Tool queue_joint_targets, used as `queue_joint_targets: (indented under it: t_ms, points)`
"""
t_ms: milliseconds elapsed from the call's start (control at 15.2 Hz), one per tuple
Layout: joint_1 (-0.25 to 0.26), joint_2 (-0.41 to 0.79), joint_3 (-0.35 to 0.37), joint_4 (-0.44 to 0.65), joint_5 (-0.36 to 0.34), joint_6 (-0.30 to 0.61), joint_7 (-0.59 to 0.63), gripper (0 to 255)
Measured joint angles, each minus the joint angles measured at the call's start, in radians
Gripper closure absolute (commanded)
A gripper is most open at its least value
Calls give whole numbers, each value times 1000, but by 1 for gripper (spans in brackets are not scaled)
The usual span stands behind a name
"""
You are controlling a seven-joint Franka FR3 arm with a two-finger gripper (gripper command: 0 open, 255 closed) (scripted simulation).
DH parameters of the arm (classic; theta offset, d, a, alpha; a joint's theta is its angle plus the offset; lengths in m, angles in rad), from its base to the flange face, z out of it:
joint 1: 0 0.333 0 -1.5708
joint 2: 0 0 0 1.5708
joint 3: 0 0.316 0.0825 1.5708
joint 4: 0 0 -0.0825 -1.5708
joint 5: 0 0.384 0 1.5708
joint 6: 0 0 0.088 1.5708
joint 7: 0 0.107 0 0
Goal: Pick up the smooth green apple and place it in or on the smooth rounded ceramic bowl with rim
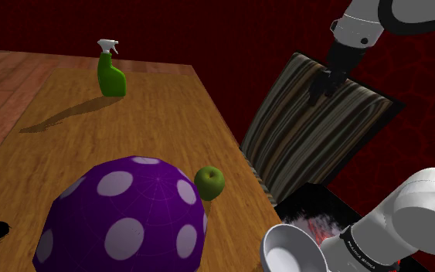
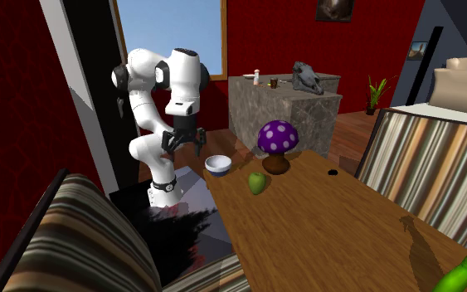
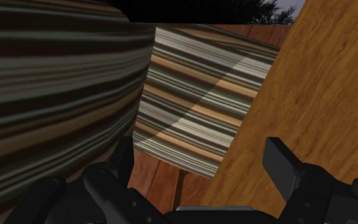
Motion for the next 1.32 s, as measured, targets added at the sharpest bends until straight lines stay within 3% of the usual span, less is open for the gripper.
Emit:
queue_joint_targets:
  t_ms: [594, 1320]
  points:
    - [61, 40, 128, -79, 85, 135, 149, 0]
    - [121, 253, 354, -75, 157, 380, 401, 0]
